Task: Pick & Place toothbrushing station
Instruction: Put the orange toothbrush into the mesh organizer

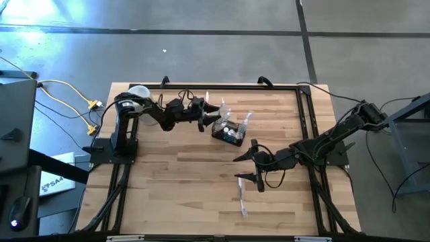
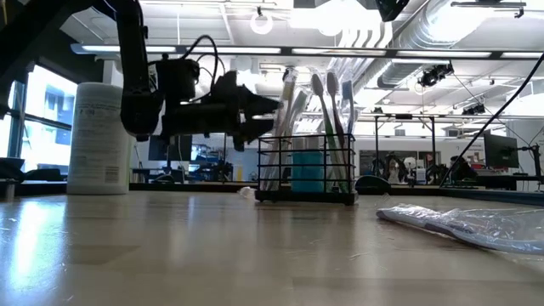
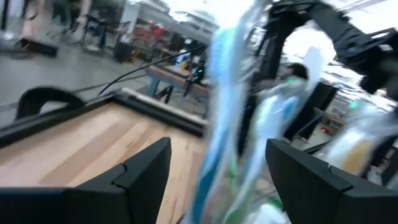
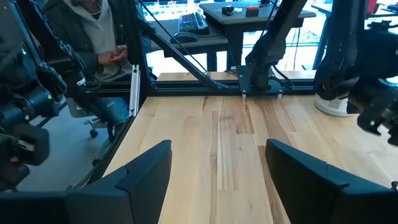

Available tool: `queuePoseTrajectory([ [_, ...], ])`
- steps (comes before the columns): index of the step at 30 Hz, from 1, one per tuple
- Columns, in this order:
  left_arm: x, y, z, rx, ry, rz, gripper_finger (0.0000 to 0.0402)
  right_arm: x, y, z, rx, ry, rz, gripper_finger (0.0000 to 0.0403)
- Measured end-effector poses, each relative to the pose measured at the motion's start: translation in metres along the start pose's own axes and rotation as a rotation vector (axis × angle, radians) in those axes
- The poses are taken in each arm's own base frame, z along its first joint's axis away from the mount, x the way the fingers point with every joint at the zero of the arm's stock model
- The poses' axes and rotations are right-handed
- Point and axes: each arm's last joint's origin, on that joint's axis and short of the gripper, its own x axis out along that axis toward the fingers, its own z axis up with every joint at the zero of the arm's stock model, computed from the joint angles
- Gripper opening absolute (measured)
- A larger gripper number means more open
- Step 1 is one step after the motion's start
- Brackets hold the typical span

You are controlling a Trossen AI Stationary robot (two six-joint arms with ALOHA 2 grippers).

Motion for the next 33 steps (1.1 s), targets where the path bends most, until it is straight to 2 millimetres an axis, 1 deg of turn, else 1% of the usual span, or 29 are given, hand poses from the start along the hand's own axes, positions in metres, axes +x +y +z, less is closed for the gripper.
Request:
queuePoseTrajectory([
  [3,0.0,-0.005,0.008,0.023,-0.001,-0.052,0.026,0.0,0.0,0.0,0.0,0.0,0.0,0.0252],
  [6,0.0,-0.006,0.016,0.025,0.02,-0.068,0.026,0.0,0.0,0.0,0.0,0.001,0.0,0.0252],
  [12,-0.008,0.004,0.027,-0.006,0.178,-0.027,0.026,0.0,0.0,-0.001,0.016,0.014,-0.002,0.0252],
  [16,-0.014,0.005,0.034,0.0,0.278,-0.006,0.026,0.0,0.0,-0.002,0.014,0.021,-0.003,0.0252],
  [21,-0.022,-0.005,0.046,0.077,0.382,0.009,0.026,0.0,0.0,-0.003,0.011,0.032,-0.005,0.0252],
  [26,-0.035,-0.02,0.061,0.167,0.48,0.025,0.026,0.0,0.0,-0.003,0.011,0.032,-0.005,0.0252],
  [29,-0.044,-0.026,0.068,0.246,0.542,0.087,0.026,0.0,0.0,-0.002,0.022,0.022,-0.007,0.0252],
  [33,-0.056,-0.03,0.071,0.356,0.644,0.171,0.026,-0.003,-0.001,0.002,0.057,-0.005,-0.002,0.0252],
])
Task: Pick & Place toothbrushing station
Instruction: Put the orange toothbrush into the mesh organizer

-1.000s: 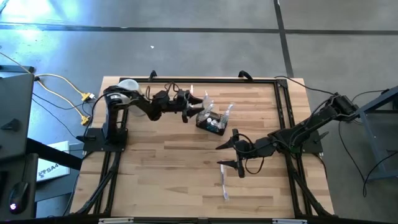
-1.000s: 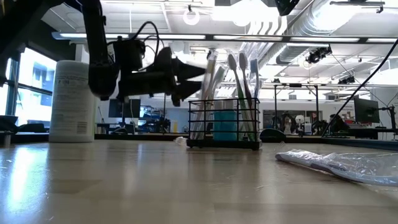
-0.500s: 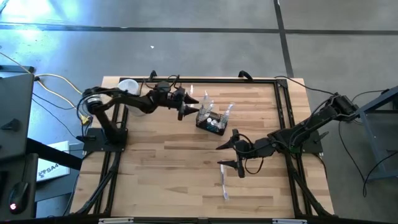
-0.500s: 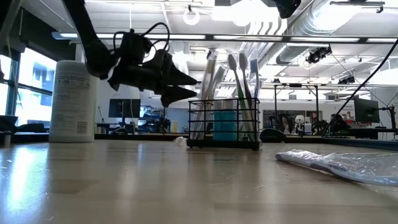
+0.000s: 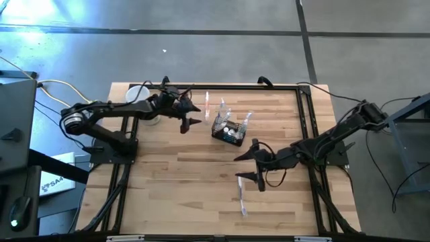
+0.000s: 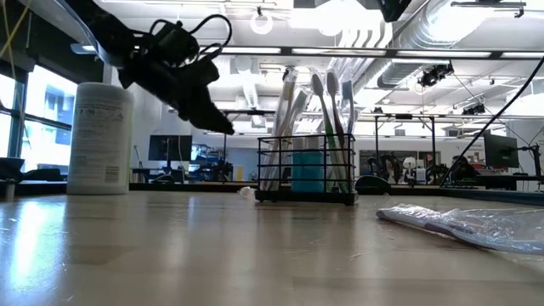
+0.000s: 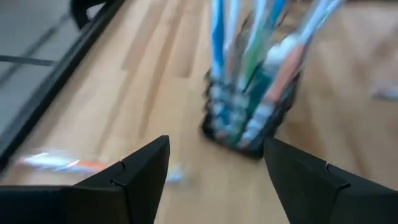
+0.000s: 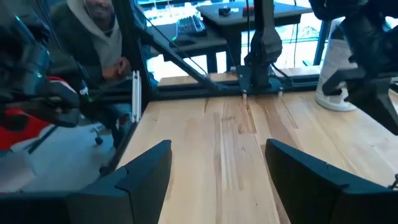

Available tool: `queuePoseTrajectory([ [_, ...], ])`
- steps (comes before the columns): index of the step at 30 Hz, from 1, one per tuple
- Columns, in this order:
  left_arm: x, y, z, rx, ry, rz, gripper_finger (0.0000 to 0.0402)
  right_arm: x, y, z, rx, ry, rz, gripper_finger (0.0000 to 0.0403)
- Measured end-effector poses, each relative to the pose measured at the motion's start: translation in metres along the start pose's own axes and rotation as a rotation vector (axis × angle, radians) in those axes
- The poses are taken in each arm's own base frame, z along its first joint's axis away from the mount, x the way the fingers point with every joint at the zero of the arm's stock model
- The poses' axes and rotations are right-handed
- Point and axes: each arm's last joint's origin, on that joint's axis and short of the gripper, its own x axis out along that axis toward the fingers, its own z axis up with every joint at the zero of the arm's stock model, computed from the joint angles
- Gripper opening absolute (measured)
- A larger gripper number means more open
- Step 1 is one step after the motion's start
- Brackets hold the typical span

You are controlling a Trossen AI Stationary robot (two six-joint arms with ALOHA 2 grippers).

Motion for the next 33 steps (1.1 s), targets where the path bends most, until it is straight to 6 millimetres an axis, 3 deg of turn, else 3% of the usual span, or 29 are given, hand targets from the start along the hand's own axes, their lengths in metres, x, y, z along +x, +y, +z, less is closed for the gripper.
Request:
queuePoseTrajectory([
  [5,-0.005,0.001,-0.002,0.176,0.124,0.064,0.026,-0.005,-0.001,0.006,0.017,-0.022,0.005,0.0252],
  [11,-0.007,0.012,0.02,0.358,0.301,0.074,0.026,-0.012,-0.001,0.013,0.043,-0.052,0.012,0.0252],
  [14,-0.014,0.021,0.032,0.465,0.3,0.02,0.026,-0.013,-0.002,0.015,0.047,-0.065,0.007,0.0252],
  [20,-0.02,0.038,0.032,0.802,0.278,-0.044,0.026,-0.013,-0.005,0.015,0.042,-0.063,-0.028,0.0252],
  [29,0.0,0.076,0.014,0.821,0.38,-0.116,0.026,-0.013,-0.006,0.007,-0.003,0.011,-0.038,0.0252],
  [33,0.021,0.086,0.027,0.863,0.454,-0.176,0.026,-0.013,-0.007,0.004,-0.021,0.046,-0.046,0.0252],
])
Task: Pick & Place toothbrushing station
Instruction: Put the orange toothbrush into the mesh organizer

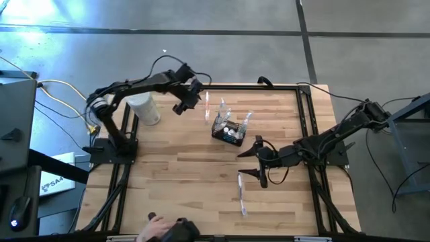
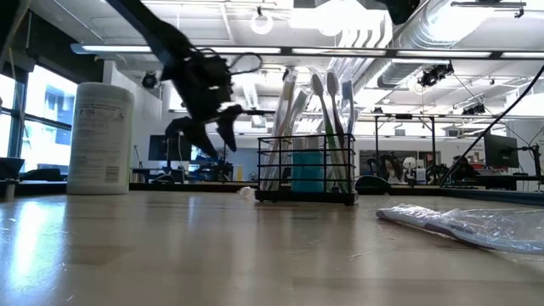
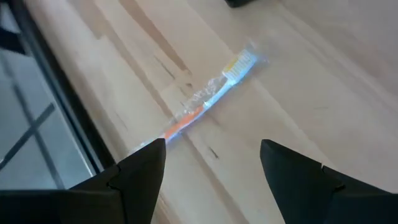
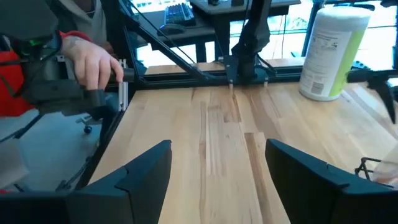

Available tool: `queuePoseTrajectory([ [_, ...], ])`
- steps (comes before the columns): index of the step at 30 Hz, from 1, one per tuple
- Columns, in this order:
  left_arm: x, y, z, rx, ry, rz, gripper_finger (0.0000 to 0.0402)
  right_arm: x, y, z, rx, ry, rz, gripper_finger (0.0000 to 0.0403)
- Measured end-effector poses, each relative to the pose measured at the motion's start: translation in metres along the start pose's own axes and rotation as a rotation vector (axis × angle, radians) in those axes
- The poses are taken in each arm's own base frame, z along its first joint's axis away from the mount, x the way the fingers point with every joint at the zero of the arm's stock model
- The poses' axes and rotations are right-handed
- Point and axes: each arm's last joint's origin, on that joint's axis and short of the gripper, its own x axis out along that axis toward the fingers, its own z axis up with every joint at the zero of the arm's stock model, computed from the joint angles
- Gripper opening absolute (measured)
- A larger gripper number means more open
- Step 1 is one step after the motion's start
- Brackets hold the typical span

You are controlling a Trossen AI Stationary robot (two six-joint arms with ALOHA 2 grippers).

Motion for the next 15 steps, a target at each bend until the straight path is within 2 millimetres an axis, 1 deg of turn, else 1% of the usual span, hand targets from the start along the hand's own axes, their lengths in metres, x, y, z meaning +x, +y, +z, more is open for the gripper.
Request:
queuePoseTrajectory([
  [3,0.008,0.014,0.004,0.044,0.033,-0.073,0.026,0.0,0.0,0.0,-0.018,-0.001,0.0,0.0252],
  [6,0.015,0.031,0.009,0.092,0.034,-0.089,0.026,0.0,0.0,0.0,-0.047,-0.002,0.0,0.0252],
  [8,0.021,0.035,0.008,0.102,0.044,-0.123,0.026,0.0,0.0,0.0,-0.064,-0.002,0.0,0.0252],
  [11,0.034,0.043,0.014,0.166,0.055,-0.116,0.026,0.0,0.0,0.0,-0.089,-0.002,0.0,0.0252],
  [15,0.05,0.047,0.015,0.211,0.083,-0.132,0.026,0.0,0.0,0.0,-0.111,-0.002,-0.001,0.0252],
])
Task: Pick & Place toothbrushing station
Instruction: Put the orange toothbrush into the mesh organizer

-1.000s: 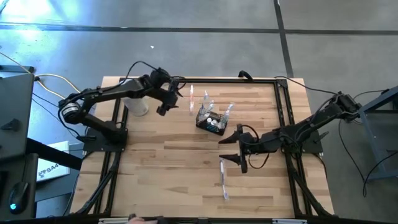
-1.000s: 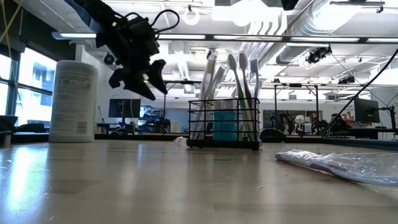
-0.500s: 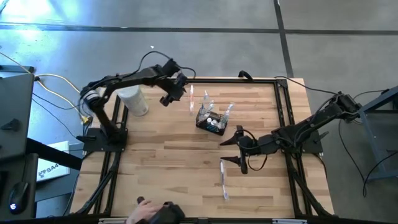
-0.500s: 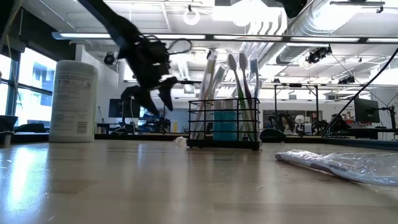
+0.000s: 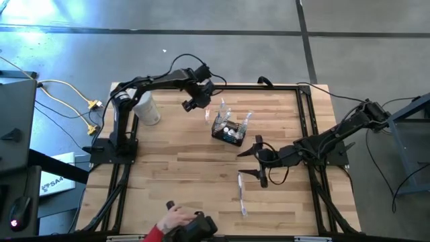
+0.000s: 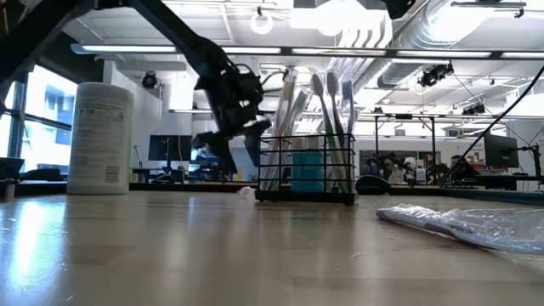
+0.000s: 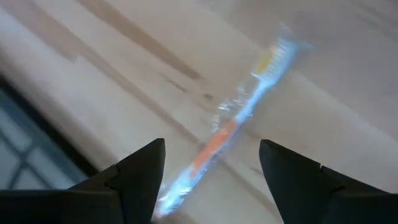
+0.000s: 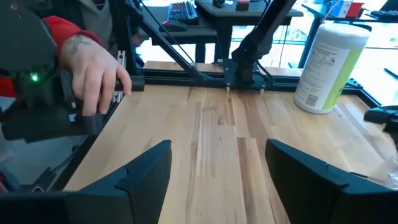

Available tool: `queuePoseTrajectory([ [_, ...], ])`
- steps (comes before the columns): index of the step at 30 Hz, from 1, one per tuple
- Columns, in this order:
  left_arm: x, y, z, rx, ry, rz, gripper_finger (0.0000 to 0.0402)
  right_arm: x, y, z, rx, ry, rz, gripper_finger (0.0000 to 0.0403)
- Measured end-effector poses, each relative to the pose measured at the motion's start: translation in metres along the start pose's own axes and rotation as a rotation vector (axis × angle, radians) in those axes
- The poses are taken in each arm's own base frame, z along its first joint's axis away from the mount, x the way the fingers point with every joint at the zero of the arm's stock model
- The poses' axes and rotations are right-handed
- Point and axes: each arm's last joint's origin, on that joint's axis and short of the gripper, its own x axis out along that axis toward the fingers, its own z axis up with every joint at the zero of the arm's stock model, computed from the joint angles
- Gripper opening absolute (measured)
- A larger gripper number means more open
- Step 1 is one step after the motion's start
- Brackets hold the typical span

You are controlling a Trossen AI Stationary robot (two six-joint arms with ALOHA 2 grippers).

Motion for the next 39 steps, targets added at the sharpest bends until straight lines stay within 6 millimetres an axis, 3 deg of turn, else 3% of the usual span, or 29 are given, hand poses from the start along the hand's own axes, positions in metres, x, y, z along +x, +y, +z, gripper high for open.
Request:
queuePoseTrajectory([
  [21,0.058,0.006,-0.016,0.035,0.059,-0.196,0.026,0.006,-0.019,0.0,0.021,0.013,-0.069,0.0252],
  [29,0.068,0.0,-0.018,-0.036,0.071,-0.259,0.026,0.006,-0.019,0.0,0.024,0.017,-0.064,0.0252],
  [34,0.074,-0.001,-0.019,-0.203,0.111,-0.253,0.026,0.006,-0.019,-0.001,0.043,0.021,-0.056,0.0252],
  [39,0.084,-0.015,-0.02,-0.183,0.178,-0.381,0.0254,0.006,-0.018,-0.002,0.062,0.036,-0.019,0.0252],
])
